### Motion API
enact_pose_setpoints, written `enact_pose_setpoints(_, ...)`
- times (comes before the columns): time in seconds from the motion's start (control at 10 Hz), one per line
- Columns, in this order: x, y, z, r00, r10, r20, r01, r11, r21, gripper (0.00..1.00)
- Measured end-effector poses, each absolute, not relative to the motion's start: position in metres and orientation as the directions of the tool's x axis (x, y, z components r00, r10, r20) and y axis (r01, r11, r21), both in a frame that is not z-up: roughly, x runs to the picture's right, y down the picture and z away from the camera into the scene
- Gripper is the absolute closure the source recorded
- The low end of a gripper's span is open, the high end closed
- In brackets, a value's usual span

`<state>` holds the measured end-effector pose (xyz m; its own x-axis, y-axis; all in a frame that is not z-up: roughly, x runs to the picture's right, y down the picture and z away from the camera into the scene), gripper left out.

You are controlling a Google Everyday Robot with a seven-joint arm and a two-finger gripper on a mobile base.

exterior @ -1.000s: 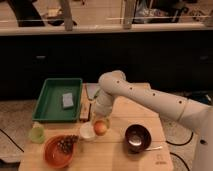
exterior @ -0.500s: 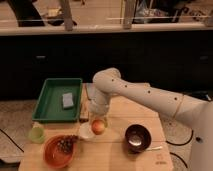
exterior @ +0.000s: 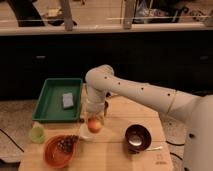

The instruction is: Place apple in paper cup

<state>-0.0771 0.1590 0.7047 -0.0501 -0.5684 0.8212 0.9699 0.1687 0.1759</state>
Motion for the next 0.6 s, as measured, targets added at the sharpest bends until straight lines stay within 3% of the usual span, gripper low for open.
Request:
enact_pose_setpoints(0.5, -0.093, 0.157, 0.707, -0.091, -0.565, 0.82, 0.968, 0.144, 0.207, 0.98)
enact_pose_setpoints(0.6, -0.099, 0.156, 0.707, -0.097, -0.561, 0.822, 0.966, 0.145, 0.213, 0.88)
